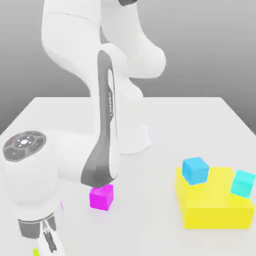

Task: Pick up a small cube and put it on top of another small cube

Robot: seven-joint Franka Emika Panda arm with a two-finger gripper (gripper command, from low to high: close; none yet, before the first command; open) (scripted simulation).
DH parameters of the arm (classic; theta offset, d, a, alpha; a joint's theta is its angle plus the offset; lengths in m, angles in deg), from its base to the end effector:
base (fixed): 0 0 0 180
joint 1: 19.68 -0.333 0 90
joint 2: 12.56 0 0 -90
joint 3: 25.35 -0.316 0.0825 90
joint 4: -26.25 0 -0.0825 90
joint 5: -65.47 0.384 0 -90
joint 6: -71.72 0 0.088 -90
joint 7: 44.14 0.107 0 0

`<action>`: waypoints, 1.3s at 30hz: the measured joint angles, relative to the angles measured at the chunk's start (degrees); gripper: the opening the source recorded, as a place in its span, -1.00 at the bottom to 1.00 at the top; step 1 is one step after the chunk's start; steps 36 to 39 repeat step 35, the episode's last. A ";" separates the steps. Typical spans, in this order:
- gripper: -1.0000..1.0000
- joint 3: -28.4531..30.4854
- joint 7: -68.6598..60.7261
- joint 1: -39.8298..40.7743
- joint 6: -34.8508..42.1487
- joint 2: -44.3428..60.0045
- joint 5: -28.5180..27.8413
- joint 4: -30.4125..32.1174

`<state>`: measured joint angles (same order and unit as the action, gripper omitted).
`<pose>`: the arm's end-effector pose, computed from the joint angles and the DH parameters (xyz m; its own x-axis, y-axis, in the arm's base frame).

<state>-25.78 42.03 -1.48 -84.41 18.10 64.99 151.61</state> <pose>0.5256 -0.1679 0.1386 -0.2345 -0.9721 -0.0003 -0.9721 0.2345 -0.0020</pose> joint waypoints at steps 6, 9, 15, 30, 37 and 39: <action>-1.00 -0.01 0.64 -0.50 6.31 -10.96 -0.29 4.80; -1.00 -0.09 2.04 -1.24 6.31 -16.71 -1.06 10.73; -1.00 -0.66 4.49 -2.26 5.73 -28.36 -1.74 23.08; -1.00 -1.05 5.92 -3.68 -6.30 -36.68 0.66 43.00; 1.00 -0.98 6.03 -3.69 -10.18 -32.73 0.50 42.94; 1.00 -0.98 6.03 -3.69 -10.18 -32.73 0.50 42.94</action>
